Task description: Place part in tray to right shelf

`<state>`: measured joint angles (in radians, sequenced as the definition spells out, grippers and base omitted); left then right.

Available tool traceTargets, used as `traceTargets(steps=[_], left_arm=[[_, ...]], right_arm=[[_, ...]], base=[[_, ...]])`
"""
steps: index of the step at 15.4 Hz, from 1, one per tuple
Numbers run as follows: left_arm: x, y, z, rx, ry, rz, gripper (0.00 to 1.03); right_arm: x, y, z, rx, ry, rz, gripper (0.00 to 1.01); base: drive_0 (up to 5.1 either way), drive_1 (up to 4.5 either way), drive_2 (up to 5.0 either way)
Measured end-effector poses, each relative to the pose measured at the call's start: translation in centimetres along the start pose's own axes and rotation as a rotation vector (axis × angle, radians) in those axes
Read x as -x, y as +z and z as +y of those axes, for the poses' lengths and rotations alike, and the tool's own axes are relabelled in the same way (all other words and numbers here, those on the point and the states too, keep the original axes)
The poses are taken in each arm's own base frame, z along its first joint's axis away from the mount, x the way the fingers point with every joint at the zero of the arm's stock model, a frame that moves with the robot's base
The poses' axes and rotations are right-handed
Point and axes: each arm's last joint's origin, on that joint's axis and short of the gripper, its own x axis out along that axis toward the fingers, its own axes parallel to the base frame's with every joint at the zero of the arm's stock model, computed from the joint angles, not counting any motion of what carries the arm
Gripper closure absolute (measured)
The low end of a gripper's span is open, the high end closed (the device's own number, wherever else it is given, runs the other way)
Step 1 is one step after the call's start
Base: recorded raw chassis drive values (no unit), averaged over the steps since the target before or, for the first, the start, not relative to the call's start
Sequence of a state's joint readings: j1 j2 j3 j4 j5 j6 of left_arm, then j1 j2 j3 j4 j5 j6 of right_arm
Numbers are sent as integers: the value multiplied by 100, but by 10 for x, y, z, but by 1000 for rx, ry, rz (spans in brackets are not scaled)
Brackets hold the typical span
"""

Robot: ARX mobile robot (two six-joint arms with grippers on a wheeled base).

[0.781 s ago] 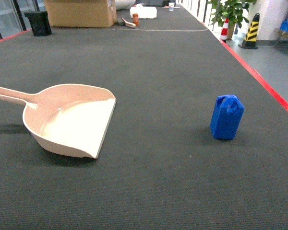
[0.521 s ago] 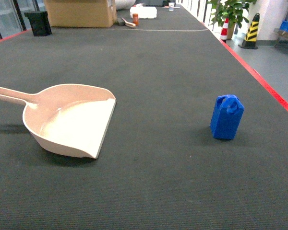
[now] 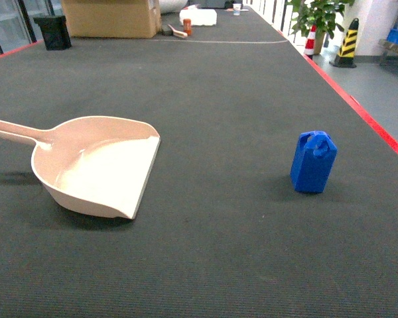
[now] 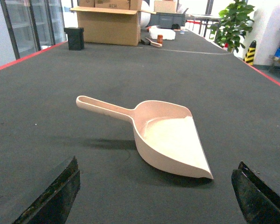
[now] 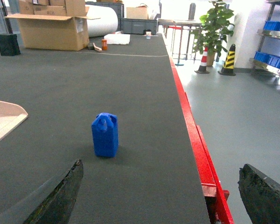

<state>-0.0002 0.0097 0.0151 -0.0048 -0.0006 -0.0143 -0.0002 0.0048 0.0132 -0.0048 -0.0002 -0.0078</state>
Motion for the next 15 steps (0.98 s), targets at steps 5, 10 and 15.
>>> traceTargets(steps=[5,10,15], left_arm=[[0,0,0,0,0,0,5],[0,0,0,0,0,0,5],[0,0,0,0,0,0,5]], right_arm=[[0,0,0,0,0,0,3],[0,0,0,0,0,0,3],[0,0,0,0,0,0,3]], base=[[0,0,0],[0,0,0],[0,0,0]])
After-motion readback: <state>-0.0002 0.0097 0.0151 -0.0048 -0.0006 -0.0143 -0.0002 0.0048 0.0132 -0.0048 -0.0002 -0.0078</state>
